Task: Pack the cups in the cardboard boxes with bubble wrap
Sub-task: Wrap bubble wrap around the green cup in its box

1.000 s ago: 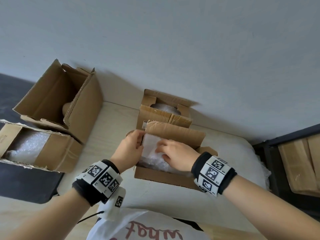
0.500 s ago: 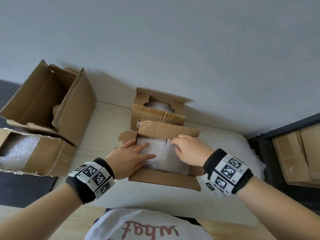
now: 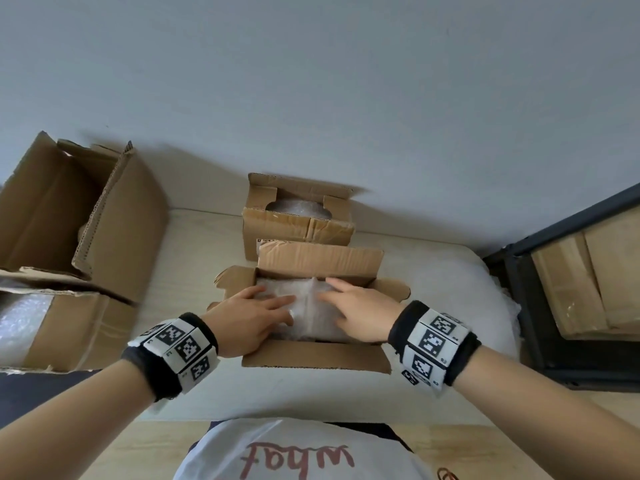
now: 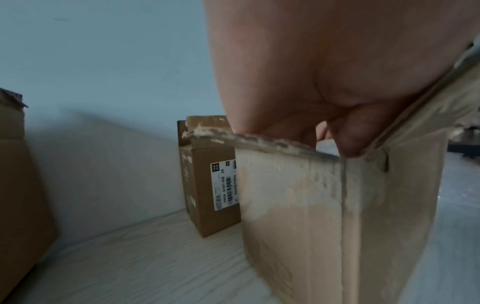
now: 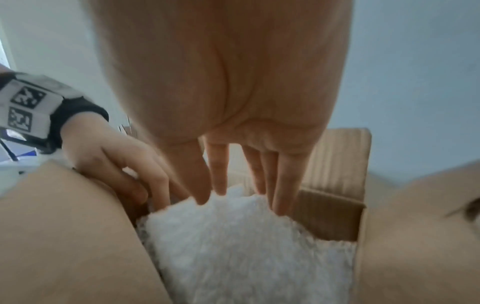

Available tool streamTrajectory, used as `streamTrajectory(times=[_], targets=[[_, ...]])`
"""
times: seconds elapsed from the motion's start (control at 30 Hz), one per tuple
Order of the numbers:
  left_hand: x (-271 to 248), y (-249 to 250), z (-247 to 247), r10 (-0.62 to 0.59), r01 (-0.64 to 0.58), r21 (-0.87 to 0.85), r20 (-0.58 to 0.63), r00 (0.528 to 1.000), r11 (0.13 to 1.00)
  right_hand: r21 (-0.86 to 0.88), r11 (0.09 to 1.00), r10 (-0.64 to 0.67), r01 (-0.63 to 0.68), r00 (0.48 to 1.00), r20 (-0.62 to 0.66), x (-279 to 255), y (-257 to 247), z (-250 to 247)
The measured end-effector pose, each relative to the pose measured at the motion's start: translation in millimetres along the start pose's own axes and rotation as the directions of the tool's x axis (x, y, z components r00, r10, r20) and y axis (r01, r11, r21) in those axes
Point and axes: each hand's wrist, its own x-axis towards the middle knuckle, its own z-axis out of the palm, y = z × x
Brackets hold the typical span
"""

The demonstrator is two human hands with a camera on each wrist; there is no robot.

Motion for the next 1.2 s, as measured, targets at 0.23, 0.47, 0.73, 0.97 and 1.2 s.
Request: streamTrajectory(times=[0.23, 0.47, 0.73, 0.97, 1.2], targets=[[7, 4, -5, -0.020, 0.001, 0.162, 0.120, 0.993, 0.987, 0.000, 0.997, -0.070, 0.072, 0.970, 0.232, -23, 2, 14], [-1, 11, -17, -0.186, 0.178, -0.350, 0.013, 0.983, 0.919, 0.150, 0.986, -0.049, 0.070, 0.988, -0.143, -38, 9, 3], [-35, 1, 0, -0.139, 0.100, -0.154, -0.271, 0.952, 0.983, 0.378, 0.889, 0.452, -0.258, 0.629, -0.633, -80, 115, 20], [-25, 12, 0, -0.177, 0.170, -0.073, -0.104, 0.979, 0.983, 0.425, 0.595, 0.784, -0.683, 0.609, -0.120, -60, 170, 94], [-20, 30, -4, -0.171, 0.171, -0.056, 0.000, 0.985, 0.984, 0.397, 0.586, 0.807, -0.706, 0.548, -0.218, -45, 175, 121]])
